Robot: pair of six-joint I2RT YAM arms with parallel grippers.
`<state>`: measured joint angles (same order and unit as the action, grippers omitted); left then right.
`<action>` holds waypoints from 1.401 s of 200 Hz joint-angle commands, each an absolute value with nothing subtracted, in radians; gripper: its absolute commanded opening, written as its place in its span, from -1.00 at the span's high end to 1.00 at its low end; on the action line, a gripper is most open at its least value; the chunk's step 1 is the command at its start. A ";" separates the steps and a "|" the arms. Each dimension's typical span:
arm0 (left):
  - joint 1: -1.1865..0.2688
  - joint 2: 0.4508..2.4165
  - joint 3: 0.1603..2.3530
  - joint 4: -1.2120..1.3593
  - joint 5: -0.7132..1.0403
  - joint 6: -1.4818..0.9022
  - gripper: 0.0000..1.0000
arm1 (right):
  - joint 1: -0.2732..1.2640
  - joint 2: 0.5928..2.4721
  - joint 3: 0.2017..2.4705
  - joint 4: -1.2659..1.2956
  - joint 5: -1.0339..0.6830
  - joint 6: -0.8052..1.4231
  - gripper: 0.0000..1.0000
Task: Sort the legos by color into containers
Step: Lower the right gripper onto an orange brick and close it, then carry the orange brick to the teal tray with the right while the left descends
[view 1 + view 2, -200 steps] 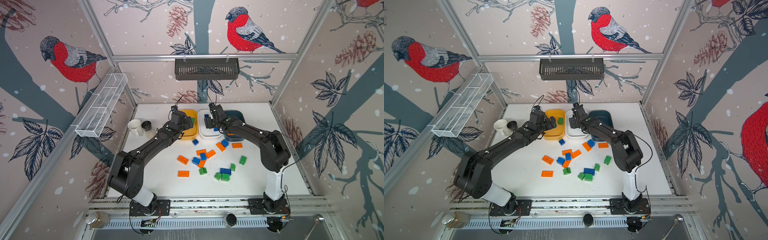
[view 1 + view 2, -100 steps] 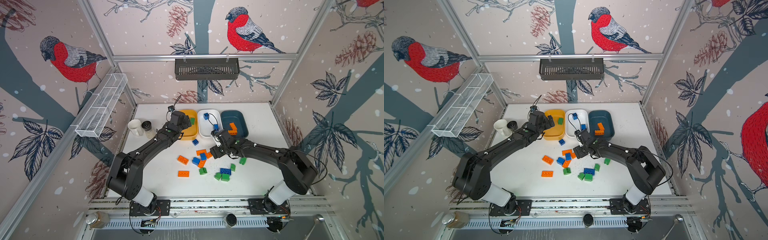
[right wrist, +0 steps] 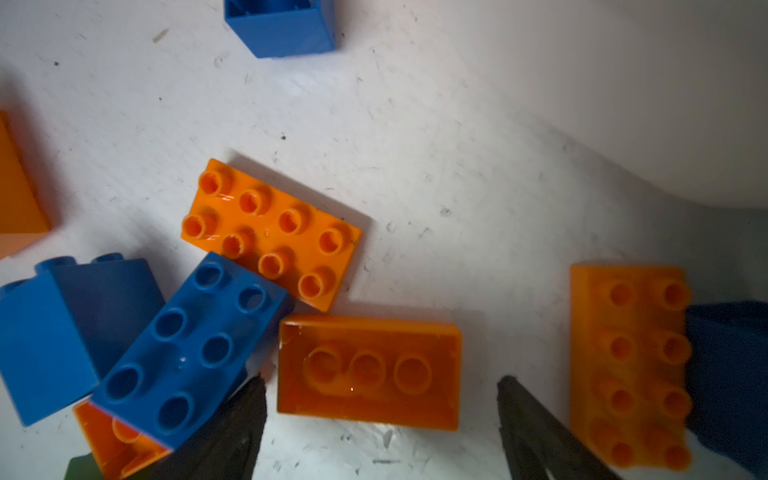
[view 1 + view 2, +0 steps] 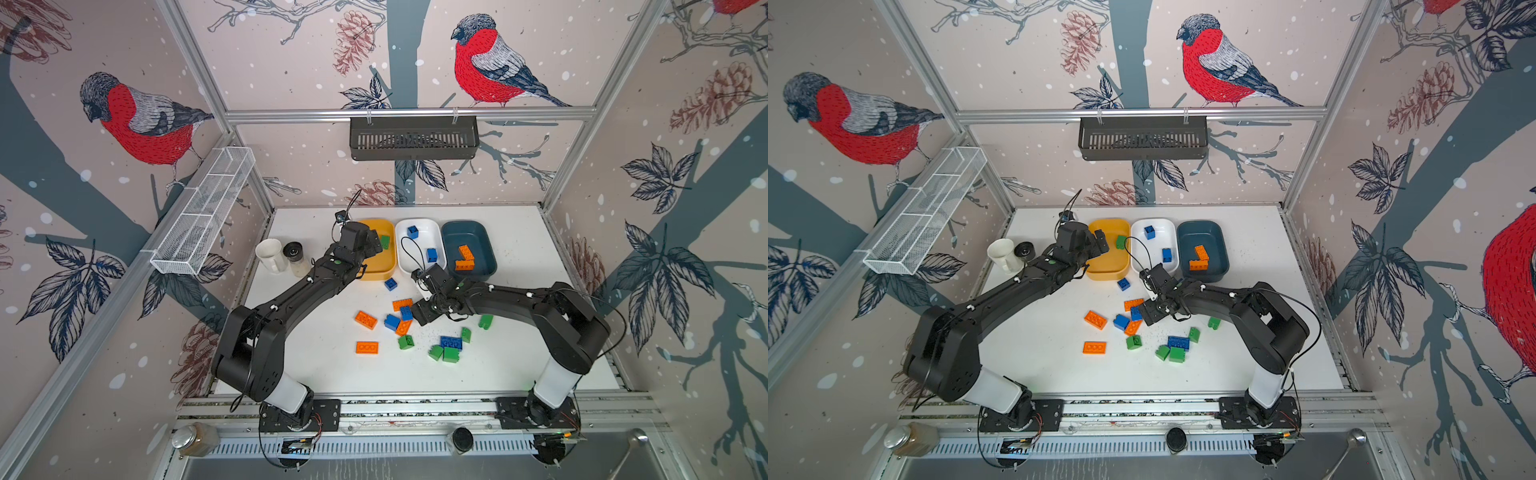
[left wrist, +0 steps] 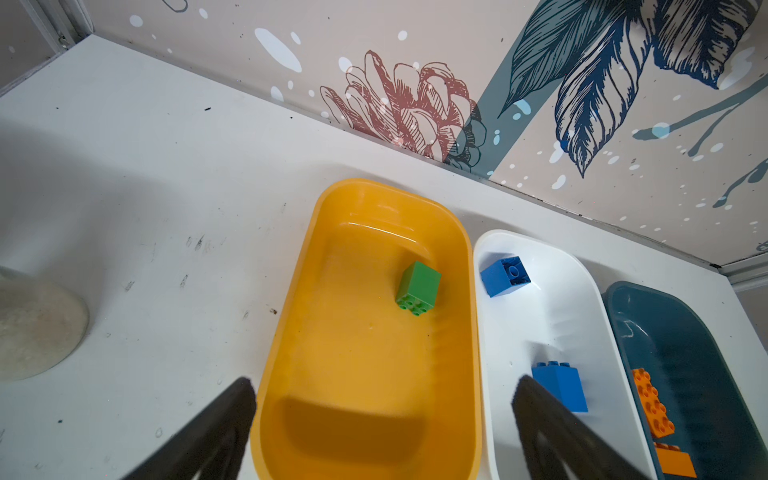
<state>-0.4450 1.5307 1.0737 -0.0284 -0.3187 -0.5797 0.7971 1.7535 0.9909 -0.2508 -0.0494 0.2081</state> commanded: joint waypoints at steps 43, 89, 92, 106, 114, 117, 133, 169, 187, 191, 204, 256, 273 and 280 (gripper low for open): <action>-0.443 1.537 1.079 -0.002 -0.319 -0.577 -0.94 | 0.811 1.792 1.005 -0.238 -0.041 0.213 -0.67; -0.443 1.549 1.076 -0.005 -0.283 -0.569 -0.94 | 0.823 1.787 0.986 -0.238 0.022 0.235 -0.51; -0.443 1.549 1.077 -0.007 -0.281 -0.569 -0.94 | 0.824 1.785 0.984 -0.238 0.023 0.234 -0.50; -0.443 1.551 1.077 -0.009 -0.279 -0.569 -0.94 | 0.829 1.781 0.978 -0.238 0.035 0.230 -0.47; -0.443 1.552 1.077 -0.009 -0.278 -0.568 -0.94 | 0.832 1.779 0.975 -0.239 0.041 0.228 -0.45; -0.442 1.552 1.075 -0.011 -0.279 -0.568 -0.93 | 0.834 1.778 0.973 -0.239 0.044 0.226 -0.44; -0.443 1.555 1.077 -0.015 -0.270 -0.563 -0.94 | 0.837 1.771 0.968 -0.238 0.061 0.226 -0.38; -0.443 1.566 1.083 -0.027 -0.227 -0.552 -0.94 | 0.838 1.727 0.951 -0.218 0.068 0.227 -0.27; -0.445 1.568 1.082 -0.036 -0.202 -0.542 -0.94 | 0.838 1.698 0.956 -0.212 0.080 0.228 -0.24; -0.445 1.568 1.083 -0.039 -0.196 -0.540 -0.94 | 0.837 1.691 0.958 -0.209 0.084 0.227 -0.24; -0.448 1.568 1.079 -0.046 -0.176 -0.536 -0.94 | 0.834 1.661 0.956 -0.199 0.098 0.227 -0.23; -0.521 1.558 1.067 -0.127 -0.201 -0.540 -0.94 | 0.761 1.540 0.953 -0.123 0.126 0.261 -0.22; -0.564 1.566 1.078 -0.178 -0.220 -0.539 -0.94 | 0.729 1.512 0.953 -0.094 0.149 0.289 -0.22; -0.574 1.571 1.085 -0.207 -0.210 -0.541 -0.94 | 0.714 1.500 0.953 -0.084 0.157 0.301 -0.21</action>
<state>-0.5404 1.5646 1.0687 -0.1215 -0.1947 -0.5491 0.7456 1.5333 0.9516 -0.1501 0.1120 0.2478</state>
